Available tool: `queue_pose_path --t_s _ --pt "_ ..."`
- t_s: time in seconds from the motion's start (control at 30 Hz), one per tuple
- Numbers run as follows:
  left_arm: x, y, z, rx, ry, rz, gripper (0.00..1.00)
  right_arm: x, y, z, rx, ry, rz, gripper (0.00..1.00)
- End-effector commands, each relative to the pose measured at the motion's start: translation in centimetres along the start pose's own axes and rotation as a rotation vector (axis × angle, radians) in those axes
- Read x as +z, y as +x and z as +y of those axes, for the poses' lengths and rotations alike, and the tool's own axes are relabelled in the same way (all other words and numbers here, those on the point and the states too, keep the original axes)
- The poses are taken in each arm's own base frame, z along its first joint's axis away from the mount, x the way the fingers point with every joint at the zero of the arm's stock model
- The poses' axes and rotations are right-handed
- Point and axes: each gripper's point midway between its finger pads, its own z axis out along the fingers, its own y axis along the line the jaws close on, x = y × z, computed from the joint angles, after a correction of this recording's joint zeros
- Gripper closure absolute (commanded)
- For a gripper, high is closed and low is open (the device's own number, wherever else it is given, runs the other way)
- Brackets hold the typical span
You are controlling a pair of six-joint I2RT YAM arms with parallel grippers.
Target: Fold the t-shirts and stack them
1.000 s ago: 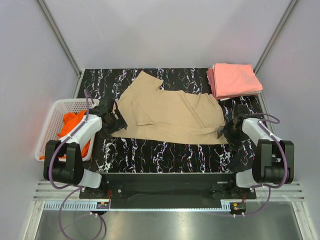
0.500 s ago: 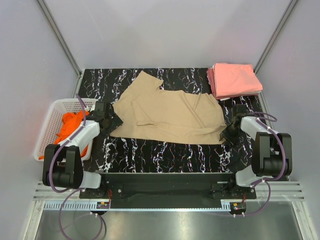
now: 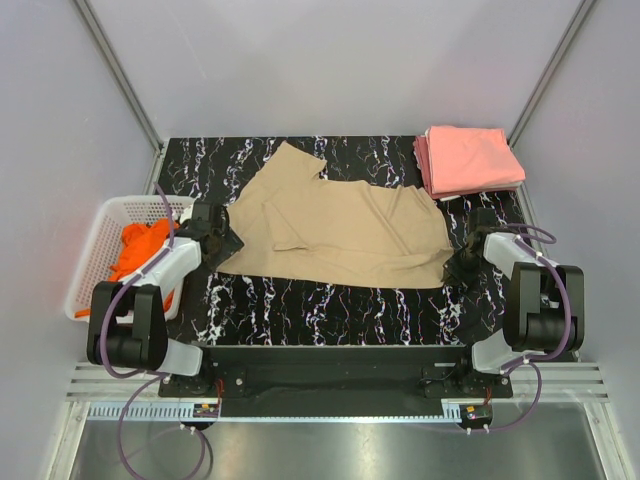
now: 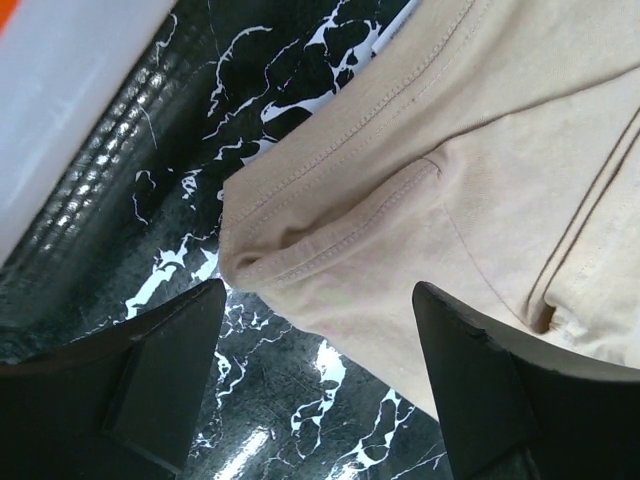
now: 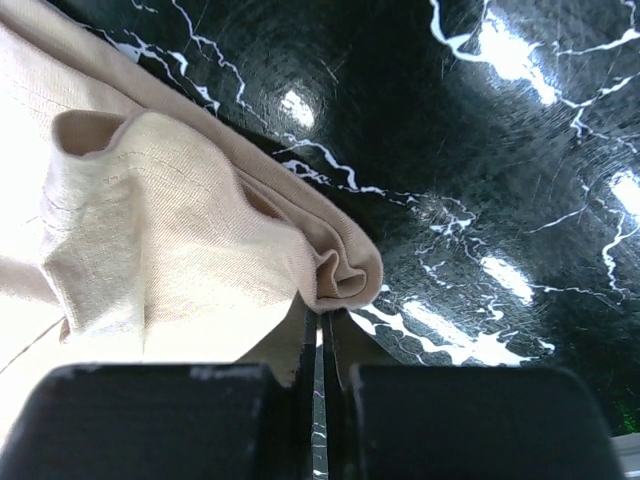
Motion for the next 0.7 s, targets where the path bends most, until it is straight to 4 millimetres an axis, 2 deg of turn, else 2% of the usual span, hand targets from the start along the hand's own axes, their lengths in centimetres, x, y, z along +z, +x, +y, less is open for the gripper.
queue_pose_path --t_s 0.0,0.13,0.27,0.4,0.53,0.67 --pt "0.0 -1.1 1.9 0.025 -0.098 -0.024 0.18 -0.4 -1.2 1.0 -0.016 -0.034 -0.026 1.00" --pt "-3.0 -0.8 -1.5 0.090 0.003 -0.067 0.18 -0.8 -1.7 0.8 -0.015 -0.034 -0.048 1.00" --pt "-6.2 -0.7 -3.0 0.097 0.075 -0.075 0.18 -1.6 -3.2 -0.8 0.037 -0.024 -0.081 1.00" --pt "-8.2 -0.5 -3.0 0.087 0.120 -0.088 0.18 -2.3 -4.5 -1.4 0.064 -0.031 -0.103 1.00" --pt "-8.1 1.8 -2.3 0.102 0.123 -0.049 0.21 -2.7 -5.2 -1.9 0.094 -0.035 -0.109 1.00" --pt "-6.3 5.5 -0.8 0.118 0.080 0.018 0.26 -2.5 -4.5 -1.5 0.088 -0.062 -0.069 1.00"
